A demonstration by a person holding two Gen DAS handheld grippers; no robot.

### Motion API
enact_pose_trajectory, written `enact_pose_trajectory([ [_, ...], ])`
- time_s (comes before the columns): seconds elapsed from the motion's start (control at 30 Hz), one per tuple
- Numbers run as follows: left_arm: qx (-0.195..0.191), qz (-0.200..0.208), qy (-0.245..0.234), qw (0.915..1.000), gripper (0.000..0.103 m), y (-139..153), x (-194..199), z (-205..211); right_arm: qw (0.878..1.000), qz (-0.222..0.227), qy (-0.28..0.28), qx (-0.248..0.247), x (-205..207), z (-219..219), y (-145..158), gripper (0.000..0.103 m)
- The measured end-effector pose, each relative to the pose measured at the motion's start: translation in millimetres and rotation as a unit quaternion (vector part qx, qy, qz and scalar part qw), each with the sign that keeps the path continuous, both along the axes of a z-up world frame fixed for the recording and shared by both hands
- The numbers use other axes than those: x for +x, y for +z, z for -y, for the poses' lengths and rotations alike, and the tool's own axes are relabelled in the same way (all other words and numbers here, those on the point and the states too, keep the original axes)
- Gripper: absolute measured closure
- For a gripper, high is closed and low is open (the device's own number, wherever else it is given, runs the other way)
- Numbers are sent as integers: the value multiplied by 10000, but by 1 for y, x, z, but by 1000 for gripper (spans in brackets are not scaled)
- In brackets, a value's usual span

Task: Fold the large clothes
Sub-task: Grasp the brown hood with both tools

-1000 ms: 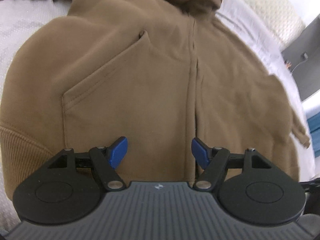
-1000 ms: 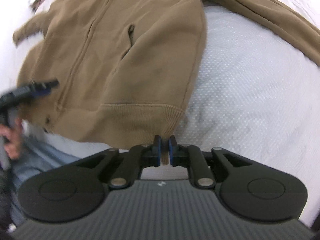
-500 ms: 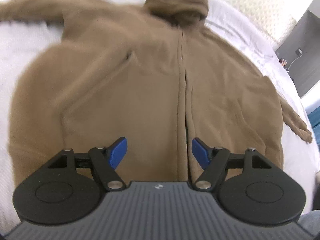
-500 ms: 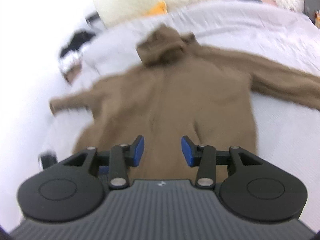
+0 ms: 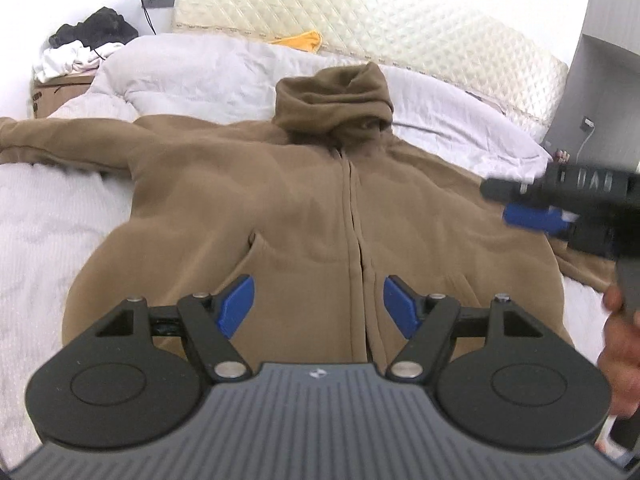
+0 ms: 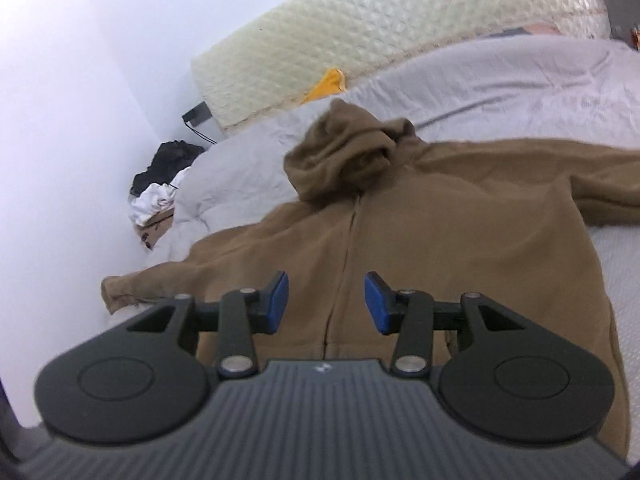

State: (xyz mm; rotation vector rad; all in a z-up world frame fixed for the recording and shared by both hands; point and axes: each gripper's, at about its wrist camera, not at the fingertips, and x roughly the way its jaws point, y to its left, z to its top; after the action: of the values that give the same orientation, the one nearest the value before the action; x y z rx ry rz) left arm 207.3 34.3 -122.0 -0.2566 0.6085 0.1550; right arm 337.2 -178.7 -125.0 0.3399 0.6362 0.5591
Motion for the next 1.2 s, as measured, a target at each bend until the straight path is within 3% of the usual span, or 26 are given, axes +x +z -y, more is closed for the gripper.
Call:
enact_pose_trajectory([
  [0.17, -148, -1, 21, 9999, 27, 9, 29, -10, 9999, -73, 39, 78, 17, 2, -11, 57],
  [0.4, -225, -84, -6, 9997, 24, 23, 87, -30, 9976, -351, -104, 588, 49, 10, -20, 57],
  [0.53, -545, -157, 218, 9981, 22, 29, 125, -57, 9932, -635, -177, 962, 76, 9, -20, 57],
  [0.6, -817, -112, 331, 9960, 21, 32, 146, -74, 9899, -758, -211, 1181, 93, 8, -20, 49],
  [0.67, -1096, -29, 341, 9934, 17, 33, 168, -91, 9849, -873, -255, 1471, 108, 7, -21, 23],
  [0.77, -1629, -1, 492, 9854, 15, 30, 206, -117, 9752, -1025, -113, 1960, 135, 5, -26, 21],
  [0.87, -2399, 58, 667, 9685, 15, 16, 242, -143, 9599, -1326, -34, 2471, 168, -1, -38, 21],
  [0.93, -3018, 122, 726, 9505, 15, 1, 264, -157, 9458, -1532, -114, 2862, 192, -6, -53, 21],
  [1.1, -4338, 220, 789, 8973, 15, -42, 319, -181, 9168, -1800, -408, 3542, 243, -24, -86, 22],
  [1.2, -4915, 385, 791, 8664, 15, -61, 348, -188, 8899, -1920, -703, 4077, 275, -38, -110, 22],
])
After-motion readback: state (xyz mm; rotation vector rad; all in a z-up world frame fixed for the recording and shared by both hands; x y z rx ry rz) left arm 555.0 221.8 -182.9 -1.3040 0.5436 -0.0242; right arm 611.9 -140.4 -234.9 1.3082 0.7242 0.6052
